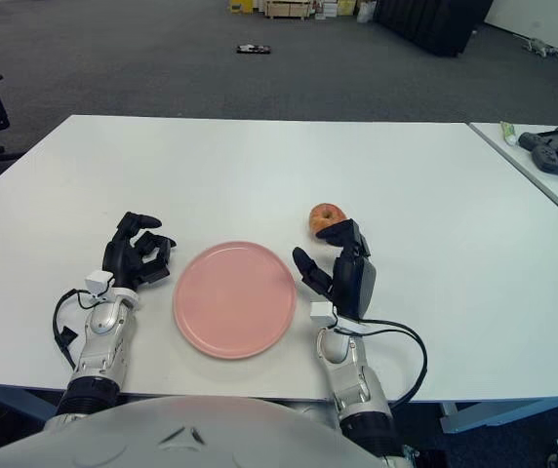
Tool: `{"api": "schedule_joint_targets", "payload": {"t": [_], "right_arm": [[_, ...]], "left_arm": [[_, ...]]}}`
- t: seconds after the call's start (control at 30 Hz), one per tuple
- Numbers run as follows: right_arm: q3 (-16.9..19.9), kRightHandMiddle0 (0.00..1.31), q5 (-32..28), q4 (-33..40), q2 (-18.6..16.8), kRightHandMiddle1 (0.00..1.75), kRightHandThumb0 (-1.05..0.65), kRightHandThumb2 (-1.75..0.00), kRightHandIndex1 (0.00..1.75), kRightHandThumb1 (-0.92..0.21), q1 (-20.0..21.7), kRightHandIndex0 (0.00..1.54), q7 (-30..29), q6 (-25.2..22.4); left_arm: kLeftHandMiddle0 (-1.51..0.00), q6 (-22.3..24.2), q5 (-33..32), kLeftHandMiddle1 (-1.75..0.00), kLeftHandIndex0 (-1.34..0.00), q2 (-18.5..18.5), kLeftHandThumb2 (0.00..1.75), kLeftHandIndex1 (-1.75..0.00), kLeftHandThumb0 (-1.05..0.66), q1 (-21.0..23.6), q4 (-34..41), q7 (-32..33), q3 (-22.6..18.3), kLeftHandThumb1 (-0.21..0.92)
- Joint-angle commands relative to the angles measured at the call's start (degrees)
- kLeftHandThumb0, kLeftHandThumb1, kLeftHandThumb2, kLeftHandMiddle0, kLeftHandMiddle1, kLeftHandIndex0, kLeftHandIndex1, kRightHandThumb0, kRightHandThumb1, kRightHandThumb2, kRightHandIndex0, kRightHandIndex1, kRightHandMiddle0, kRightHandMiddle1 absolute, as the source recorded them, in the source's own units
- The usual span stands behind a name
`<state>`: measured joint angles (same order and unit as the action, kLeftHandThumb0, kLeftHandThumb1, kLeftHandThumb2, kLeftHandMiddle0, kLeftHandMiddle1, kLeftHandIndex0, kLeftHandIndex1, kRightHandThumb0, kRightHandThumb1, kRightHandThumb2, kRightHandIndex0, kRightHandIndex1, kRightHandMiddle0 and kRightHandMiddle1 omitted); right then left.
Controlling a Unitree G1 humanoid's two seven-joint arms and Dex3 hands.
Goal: Put the apple into the plate.
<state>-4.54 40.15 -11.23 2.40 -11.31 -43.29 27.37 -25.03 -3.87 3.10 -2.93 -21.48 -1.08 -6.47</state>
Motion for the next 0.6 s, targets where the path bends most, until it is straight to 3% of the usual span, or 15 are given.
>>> {"api": "schedule_joint_targets", "payload": {"t": [0.0, 0.13, 0.2, 0.23, 0.3, 0.47, 0.57], "right_arm": [[-0.80, 0.02, 1.63, -0.13, 1.05, 1.14, -0.57, -0.81, 0.74, -0.92, 0.38, 0.02, -0.50, -1.66], [-1.23, 0.01, 2.72, 1.06, 1.47, 0.91, -0.65, -0.76, 0.49, -0.92, 0.25, 0.01, -0.54, -4.11], [-1.42, 0.00, 3.12, 1.48, 1.52, 0.72, -0.70, -0.68, 0.24, -0.92, 0.25, 0.00, -0.79, -5.16], [-1.45, 0.00, 3.20, 1.69, 1.41, 0.69, -0.70, -0.67, 0.21, -0.92, 0.30, 0.00, -0.83, -5.94], [-1.52, 0.00, 3.29, 2.12, 1.22, 0.50, -0.75, -0.60, 0.08, -0.86, 0.45, 0.00, -0.83, -7.48], [-2.19, 0.00, 3.26, 4.48, 0.88, 0.15, -0.80, -0.52, 0.01, -0.75, 0.68, 0.00, 0.90, -11.63], [-2.67, 0.00, 3.01, 5.62, 0.86, 0.05, -0.82, -0.50, 0.00, -0.71, 0.62, 0.00, 1.97, -13.43]], "left_arm": [[-0.72, 0.88, 0.42, -1.40, -0.43, -0.08, 1.18, -1.75, -0.01, -0.87, -1.30, 0.42, 0.27, 0.35], [-0.72, 1.03, 0.15, -1.41, -0.43, -0.08, 1.18, -1.75, -0.01, -0.84, -1.33, 0.24, 0.24, 0.35], [-0.72, 1.07, 0.04, -1.41, -0.43, -0.08, 1.18, -1.75, -0.01, -0.82, -1.35, 0.20, 0.21, 0.35], [-0.72, 1.03, 0.10, -1.41, -0.43, -0.06, 1.18, -1.75, -0.01, -0.79, -1.40, 0.33, 0.20, 0.35], [-0.72, 0.96, 0.23, -1.41, -0.43, -0.02, 1.19, -1.75, -0.01, -0.74, -1.46, 0.56, 0.18, 0.35], [-0.72, 0.99, 0.30, -1.40, -0.43, 0.05, 1.18, -1.75, -0.01, -0.70, -1.40, 0.71, 0.19, 0.35], [-0.73, 1.15, 0.22, -1.39, -0.43, 0.06, 1.18, -1.75, -0.01, -0.68, -1.35, 0.75, 0.19, 0.35]]}}
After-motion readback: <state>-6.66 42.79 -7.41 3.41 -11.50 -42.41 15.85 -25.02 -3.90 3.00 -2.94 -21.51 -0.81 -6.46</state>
